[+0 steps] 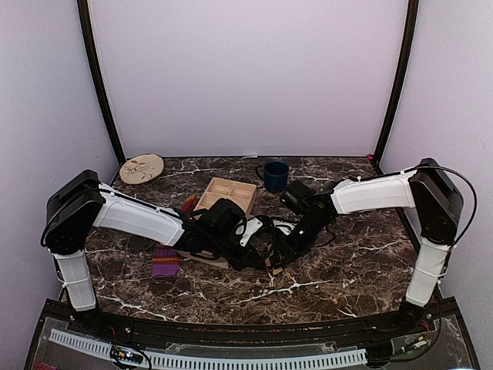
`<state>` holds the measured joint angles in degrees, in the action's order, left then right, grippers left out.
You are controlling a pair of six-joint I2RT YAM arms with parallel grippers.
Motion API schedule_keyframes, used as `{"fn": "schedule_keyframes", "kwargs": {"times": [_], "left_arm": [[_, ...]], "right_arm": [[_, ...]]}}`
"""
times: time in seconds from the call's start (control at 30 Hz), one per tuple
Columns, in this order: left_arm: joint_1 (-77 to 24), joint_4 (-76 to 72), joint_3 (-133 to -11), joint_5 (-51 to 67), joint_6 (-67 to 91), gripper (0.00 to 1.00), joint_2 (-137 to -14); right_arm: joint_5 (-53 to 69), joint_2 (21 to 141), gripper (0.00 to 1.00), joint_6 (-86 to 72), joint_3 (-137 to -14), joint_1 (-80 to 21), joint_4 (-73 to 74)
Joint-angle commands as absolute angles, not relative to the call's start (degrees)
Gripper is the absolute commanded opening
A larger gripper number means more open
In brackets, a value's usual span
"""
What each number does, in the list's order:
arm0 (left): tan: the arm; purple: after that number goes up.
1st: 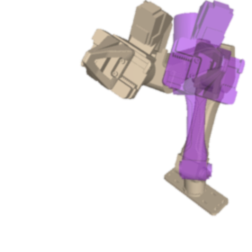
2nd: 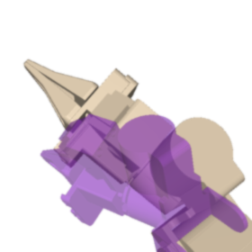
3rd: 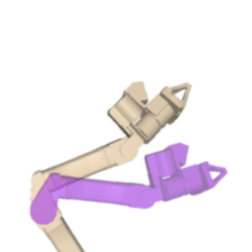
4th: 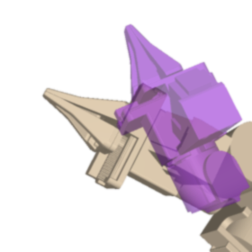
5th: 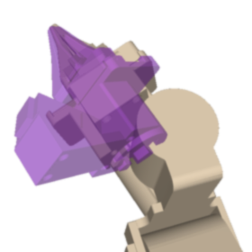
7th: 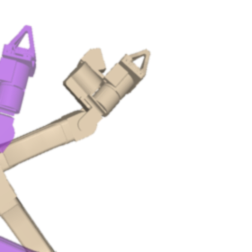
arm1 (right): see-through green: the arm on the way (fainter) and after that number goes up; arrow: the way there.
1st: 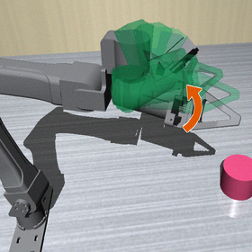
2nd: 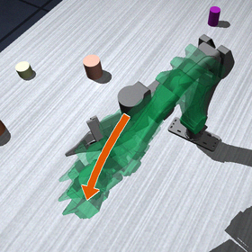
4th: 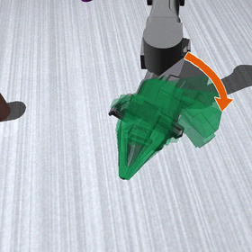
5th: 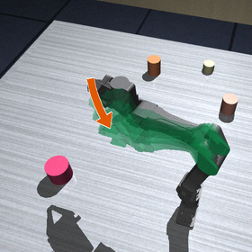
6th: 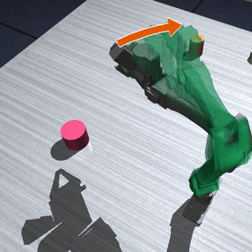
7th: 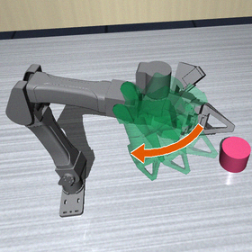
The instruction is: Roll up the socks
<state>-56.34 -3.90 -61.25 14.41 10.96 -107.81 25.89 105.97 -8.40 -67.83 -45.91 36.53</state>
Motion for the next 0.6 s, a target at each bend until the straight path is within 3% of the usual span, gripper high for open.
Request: {"fn": "schedule_keyframes", "kwargs": {"times": [0.0,0.57], "left_arm": [[-55.4,2.1,-62.3,16.4,12.4,0.0,-109.2],[-54.4,13.0,-69.0,22.5,14.7,0.0,-111.4]], "right_arm": [[20.1,102.1,0.45,-12.1,-63.7,-45.9,30.2],[-3.4,91.8,0.39,-18.1,-52.9,-56.0,21.1]]}}
